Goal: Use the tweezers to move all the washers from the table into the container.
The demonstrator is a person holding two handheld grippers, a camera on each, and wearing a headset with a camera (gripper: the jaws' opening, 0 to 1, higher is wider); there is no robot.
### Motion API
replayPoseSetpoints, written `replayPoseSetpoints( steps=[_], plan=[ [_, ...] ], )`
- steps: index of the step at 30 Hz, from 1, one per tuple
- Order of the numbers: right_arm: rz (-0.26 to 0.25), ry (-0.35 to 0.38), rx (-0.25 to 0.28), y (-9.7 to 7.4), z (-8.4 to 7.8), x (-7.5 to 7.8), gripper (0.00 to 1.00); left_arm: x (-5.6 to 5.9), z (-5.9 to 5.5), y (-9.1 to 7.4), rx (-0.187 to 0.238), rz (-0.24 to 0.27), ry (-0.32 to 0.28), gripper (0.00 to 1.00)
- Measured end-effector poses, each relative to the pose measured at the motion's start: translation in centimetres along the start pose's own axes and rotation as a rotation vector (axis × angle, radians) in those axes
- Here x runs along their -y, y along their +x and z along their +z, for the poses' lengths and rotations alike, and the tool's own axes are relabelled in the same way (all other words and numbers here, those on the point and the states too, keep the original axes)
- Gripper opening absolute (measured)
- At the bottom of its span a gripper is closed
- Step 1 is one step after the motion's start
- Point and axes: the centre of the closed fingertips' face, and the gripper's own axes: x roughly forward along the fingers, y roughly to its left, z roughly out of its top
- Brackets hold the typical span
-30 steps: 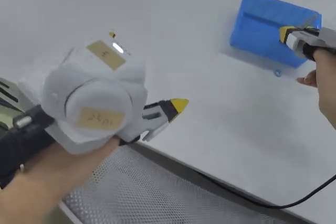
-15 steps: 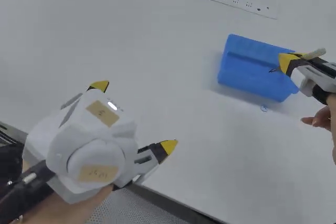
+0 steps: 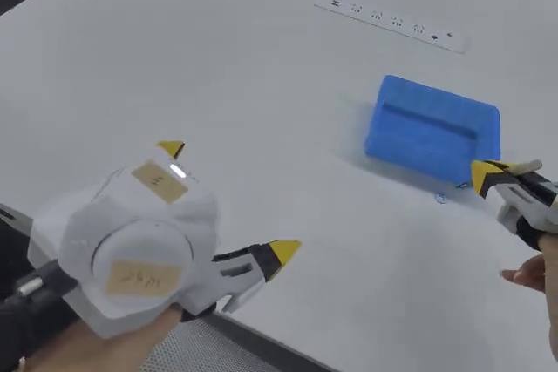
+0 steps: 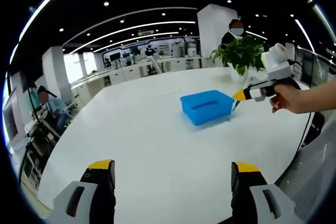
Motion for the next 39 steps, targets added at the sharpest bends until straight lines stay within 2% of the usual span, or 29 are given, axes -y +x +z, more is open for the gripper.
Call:
replayPoseSetpoints(
  steps=[3, 7, 10, 12, 20, 28, 33, 37, 39],
  plan=[
    [-0.002, 0.029, -0.04, 0.4, -0.8, 0.2, 0.04, -0.1, 0.5, -0.4, 0.02, 0.001, -0.02, 0.95],
    [-0.016, 0.039, -0.036, 0.7, -0.9, 0.4, 0.04, -0.4, 1.0, -0.9, 0.031, 0.02, -0.01, 0.94],
    [-0.018, 0.045, -0.053, 0.8, -1.2, 0.1, 0.04, -0.6, 1.4, -1.4, 0.037, 0.022, -0.035, 0.95],
    [-0.02, 0.051, -0.056, 0.8, -1.3, 0.1, 0.04, -0.6, 2.0, -1.7, 0.055, 0.026, -0.051, 0.94],
    [-0.021, 0.095, -0.074, 1.0, -1.8, 0.3, 0.04, -0.7, 2.9, -1.8, 0.069, 0.036, -0.072, 0.93],
    [-0.018, 0.116, -0.066, 1.1, -1.4, 0.1, 0.04, -0.7, 3.0, -1.5, 0.063, 0.029, -0.058, 0.92],
    [-0.032, 0.091, -0.071, 1.5, -1.5, 0.3, 0.04, -0.3, 3.1, -1.2, 0.06, 0.016, -0.055, 0.92],
    [-0.042, 0.101, -0.081, 2.1, -2.0, 0.7, 0.04, -0.3, 3.4, -1.3, 0.065, 0.018, -0.058, 0.92],
    [-0.05, 0.097, -0.103, 2.4, -2.6, 0.8, 0.04, -0.4, 3.5, -1.4, 0.066, 0.018, -0.056, 0.92]
  ],
)
